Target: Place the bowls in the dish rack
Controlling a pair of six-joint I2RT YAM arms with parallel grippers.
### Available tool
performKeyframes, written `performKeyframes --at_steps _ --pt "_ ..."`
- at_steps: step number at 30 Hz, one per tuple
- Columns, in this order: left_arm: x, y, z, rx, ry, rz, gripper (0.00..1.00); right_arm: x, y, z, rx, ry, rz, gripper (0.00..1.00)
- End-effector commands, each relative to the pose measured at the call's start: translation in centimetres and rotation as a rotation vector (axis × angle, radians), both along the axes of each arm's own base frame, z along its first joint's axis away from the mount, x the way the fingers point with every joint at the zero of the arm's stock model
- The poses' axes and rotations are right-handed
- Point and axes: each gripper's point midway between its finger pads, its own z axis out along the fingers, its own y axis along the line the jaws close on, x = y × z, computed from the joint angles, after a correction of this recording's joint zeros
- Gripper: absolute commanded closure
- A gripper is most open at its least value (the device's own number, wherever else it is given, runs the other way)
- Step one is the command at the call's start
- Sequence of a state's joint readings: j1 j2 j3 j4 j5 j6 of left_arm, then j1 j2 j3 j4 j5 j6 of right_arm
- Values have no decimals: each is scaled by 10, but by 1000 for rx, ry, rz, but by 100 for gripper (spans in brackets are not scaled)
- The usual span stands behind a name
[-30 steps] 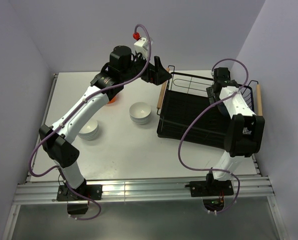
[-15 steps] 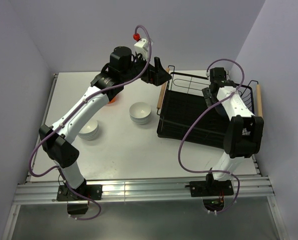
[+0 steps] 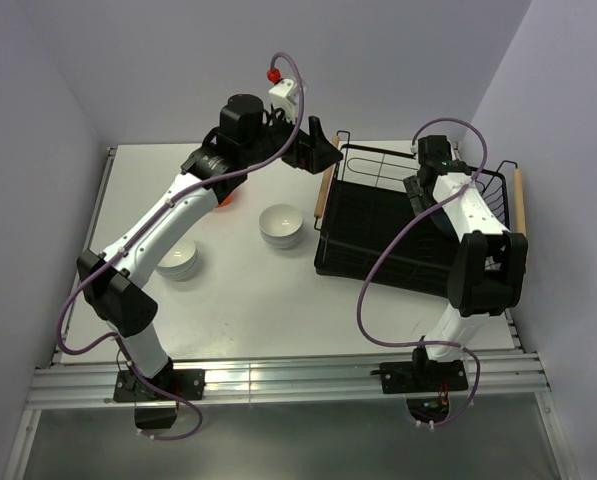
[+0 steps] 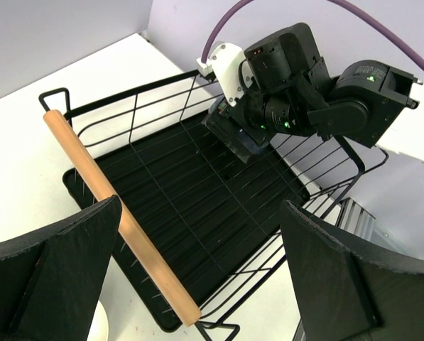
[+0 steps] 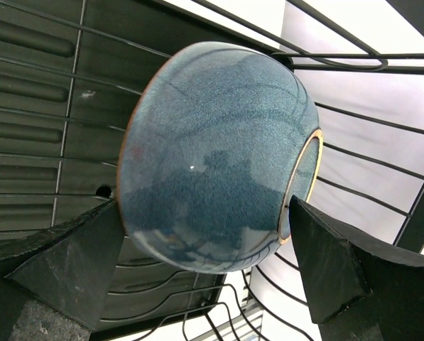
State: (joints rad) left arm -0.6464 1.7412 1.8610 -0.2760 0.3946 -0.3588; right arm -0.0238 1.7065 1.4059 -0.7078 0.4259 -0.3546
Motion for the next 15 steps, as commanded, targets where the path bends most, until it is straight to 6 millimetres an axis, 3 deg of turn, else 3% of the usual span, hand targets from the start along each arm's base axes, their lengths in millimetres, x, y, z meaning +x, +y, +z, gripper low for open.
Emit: performKeyframes --at_steps 1,4,8,15 --pt "-12 12 31 -36 -76 -4 0 6 -13 8 -41 -38 -32 0" --pt "-11 13 31 -39 -71 -2 1 3 -18 8 -39 -27 -40 0" --pt "-10 14 28 -36 -63 -2 1 0 -5 9 24 -24 -12 0" --pt "-10 18 26 -31 -53 5 1 0 0 13 23 -27 11 0"
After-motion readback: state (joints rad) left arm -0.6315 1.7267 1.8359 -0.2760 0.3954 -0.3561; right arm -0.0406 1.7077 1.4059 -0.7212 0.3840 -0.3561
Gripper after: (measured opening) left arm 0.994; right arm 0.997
